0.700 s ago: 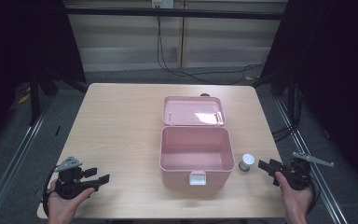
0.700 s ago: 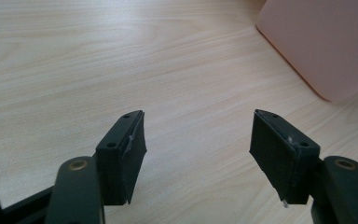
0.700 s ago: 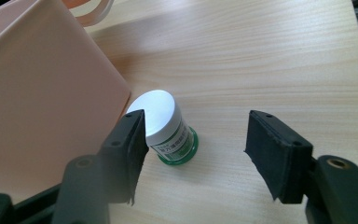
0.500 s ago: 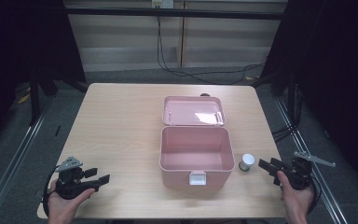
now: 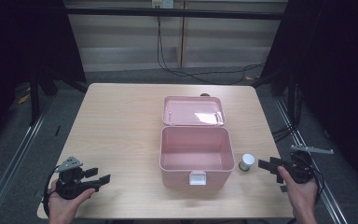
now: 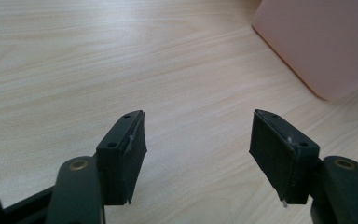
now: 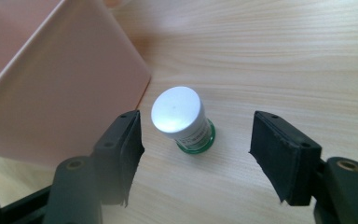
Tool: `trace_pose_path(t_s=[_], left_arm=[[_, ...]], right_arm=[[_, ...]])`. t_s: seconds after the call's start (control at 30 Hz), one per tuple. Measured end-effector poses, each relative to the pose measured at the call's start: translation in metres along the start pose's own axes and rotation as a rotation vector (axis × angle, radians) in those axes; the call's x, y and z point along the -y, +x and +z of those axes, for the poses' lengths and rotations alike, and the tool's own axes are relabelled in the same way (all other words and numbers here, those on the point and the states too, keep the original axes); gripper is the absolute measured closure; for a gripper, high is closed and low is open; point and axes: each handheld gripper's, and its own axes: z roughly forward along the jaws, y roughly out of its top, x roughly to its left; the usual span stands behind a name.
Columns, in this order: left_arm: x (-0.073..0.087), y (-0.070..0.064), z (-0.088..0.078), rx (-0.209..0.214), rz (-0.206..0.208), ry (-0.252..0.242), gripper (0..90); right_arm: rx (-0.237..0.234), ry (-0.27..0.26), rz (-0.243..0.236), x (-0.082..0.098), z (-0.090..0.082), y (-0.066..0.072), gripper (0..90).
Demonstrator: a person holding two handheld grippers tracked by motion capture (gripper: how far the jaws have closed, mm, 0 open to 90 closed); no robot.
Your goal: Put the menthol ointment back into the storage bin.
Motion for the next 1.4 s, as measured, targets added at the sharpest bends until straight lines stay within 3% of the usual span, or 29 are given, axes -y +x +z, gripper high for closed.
trace_pose_path(t_s=[0.13, 0.2, 0.33, 0.47, 0.6, 0.67, 1.1, 1.4], left_arm=[[0.000, 0.000, 0.001, -0.003, 0.005, 0.007, 36.0], [0.000, 0.000, 0.001, -0.001, 0.006, 0.009, 36.0], [0.000, 0.000, 0.001, 0.001, -0.001, 0.009, 36.0], [0.000, 0.001, 0.001, 0.003, -0.007, 0.006, 36.0], [0.000, 0.001, 0.001, 0.006, 0.000, 0.011, 36.0], [0.000, 0.001, 0.002, 0.005, 0.004, 0.011, 36.0], [0.000, 0.001, 0.003, 0.007, 0.001, 0.018, 36.0], [-0.001, 0.002, 0.003, 0.009, 0.002, 0.023, 36.0]], right_arm=[[-0.026, 0.061, -0.030, -0.012, 0.003, 0.003, 32.1], [-0.034, 0.140, -0.050, -0.017, 0.009, 0.007, 30.4], [-0.050, 0.221, -0.079, -0.024, 0.017, 0.012, 32.6], [-0.045, 0.260, -0.090, -0.030, 0.020, 0.015, 35.1], [-0.029, 0.356, -0.104, -0.041, 0.025, 0.022, 35.5], [-0.029, 0.362, -0.112, -0.042, 0.026, 0.022, 35.5], [0.007, 0.547, -0.155, -0.066, 0.039, 0.029, 33.9], [0.040, 0.624, -0.167, -0.075, 0.050, 0.031, 37.0]])
